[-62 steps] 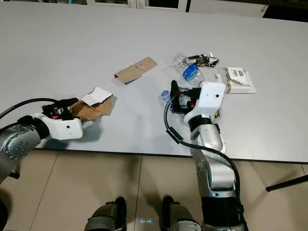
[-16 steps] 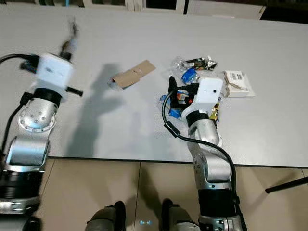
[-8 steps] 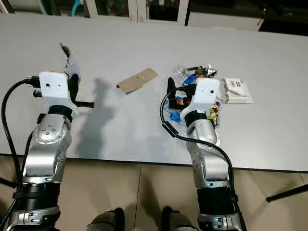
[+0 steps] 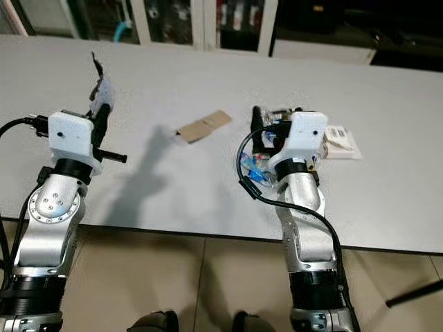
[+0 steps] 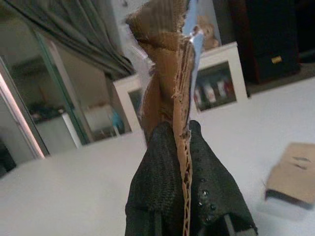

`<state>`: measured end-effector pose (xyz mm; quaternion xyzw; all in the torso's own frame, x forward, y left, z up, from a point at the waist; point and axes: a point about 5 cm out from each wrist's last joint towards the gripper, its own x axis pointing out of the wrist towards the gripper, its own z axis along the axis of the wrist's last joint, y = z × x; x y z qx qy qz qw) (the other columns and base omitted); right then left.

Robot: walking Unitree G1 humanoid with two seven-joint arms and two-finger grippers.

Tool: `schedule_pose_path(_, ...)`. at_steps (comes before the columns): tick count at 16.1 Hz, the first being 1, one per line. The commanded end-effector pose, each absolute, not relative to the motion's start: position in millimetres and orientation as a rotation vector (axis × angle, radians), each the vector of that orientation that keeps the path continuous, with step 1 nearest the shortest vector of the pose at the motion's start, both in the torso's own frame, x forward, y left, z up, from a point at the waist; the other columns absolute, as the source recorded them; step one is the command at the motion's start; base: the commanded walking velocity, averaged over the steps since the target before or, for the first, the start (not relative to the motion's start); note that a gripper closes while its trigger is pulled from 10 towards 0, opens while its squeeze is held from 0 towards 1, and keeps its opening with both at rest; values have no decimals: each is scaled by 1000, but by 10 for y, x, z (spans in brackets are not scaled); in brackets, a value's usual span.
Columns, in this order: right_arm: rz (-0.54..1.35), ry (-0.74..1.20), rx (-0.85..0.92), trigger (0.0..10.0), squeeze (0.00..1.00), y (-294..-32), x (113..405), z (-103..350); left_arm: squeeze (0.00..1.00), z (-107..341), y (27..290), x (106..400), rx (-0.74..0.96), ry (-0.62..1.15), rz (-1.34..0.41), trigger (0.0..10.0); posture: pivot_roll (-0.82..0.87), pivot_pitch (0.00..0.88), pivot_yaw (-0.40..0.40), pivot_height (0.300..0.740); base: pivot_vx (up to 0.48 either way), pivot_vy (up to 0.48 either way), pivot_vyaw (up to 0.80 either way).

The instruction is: Picking trash to rubbish bin

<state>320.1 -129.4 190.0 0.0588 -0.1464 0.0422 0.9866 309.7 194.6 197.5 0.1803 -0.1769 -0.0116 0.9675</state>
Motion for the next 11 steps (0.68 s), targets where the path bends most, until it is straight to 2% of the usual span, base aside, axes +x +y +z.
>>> schedule_pose_path(1,43,-304,110,10000,0,-1362,3191,1858,0,1943,1931,3107,387,-366,-23,10000,-8,51,-33,740,0,0,0)
schedule_pose_path(8,15,-278,75,10000,0,-1414,3196,1693,0,1804,1920,3199,391,-367,35,10000,-19,99,-41,740,0,0,0)
schedule_pose_path(11,24,-276,89,10000,0,-1384,3192,1674,0,1802,1915,3192,399,-380,33,10000,-17,115,-38,740,-384,0,0)
